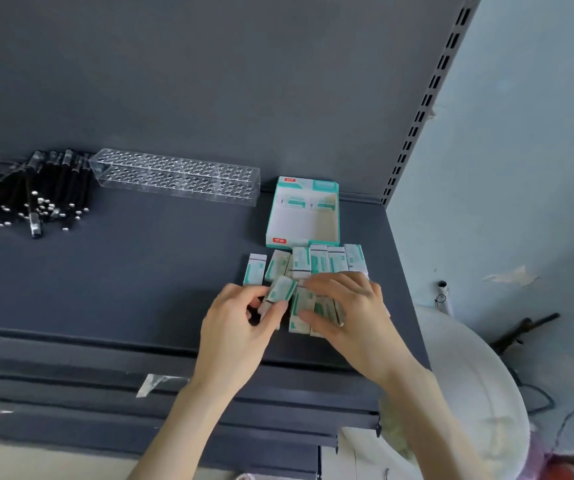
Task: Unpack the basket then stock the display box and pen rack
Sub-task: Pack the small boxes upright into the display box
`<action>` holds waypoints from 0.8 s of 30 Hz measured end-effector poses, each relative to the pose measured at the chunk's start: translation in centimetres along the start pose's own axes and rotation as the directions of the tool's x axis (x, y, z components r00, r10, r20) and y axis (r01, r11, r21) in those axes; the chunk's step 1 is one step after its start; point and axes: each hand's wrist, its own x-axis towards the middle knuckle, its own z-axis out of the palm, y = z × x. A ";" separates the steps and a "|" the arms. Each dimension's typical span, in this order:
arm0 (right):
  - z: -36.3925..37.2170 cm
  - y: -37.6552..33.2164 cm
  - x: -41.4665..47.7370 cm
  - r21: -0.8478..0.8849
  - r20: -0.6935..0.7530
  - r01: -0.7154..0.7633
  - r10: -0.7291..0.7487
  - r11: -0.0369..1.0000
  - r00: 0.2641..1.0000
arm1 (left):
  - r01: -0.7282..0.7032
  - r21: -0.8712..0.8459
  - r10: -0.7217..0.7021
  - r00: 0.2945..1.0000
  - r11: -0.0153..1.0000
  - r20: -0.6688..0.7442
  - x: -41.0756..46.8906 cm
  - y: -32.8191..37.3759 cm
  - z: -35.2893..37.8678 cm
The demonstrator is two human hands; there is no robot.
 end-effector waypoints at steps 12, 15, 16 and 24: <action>-1.1 -0.6 1.3 0.412 -0.001 -0.160 0.176 0.897 0.984 | 0.238 -0.317 -0.231 0.971 0.918 0.059 1.1 -0.1 -0.6; -1.6 -0.5 1.8 0.629 -0.016 -0.194 0.262 0.753 0.965 | 0.333 -0.504 -0.301 0.942 0.797 0.147 1.6 0.0 -1.3; -1.8 -0.4 2.1 0.693 -0.020 -0.184 0.273 0.698 0.962 | 0.348 -0.554 -0.302 0.937 0.756 0.177 1.8 0.1 -1.5; -2.2 -0.3 6.1 0.878 0.066 -0.165 0.228 0.450 0.971 | 0.346 -0.813 -0.181 0.938 0.469 0.295 5.9 0.8 -1.7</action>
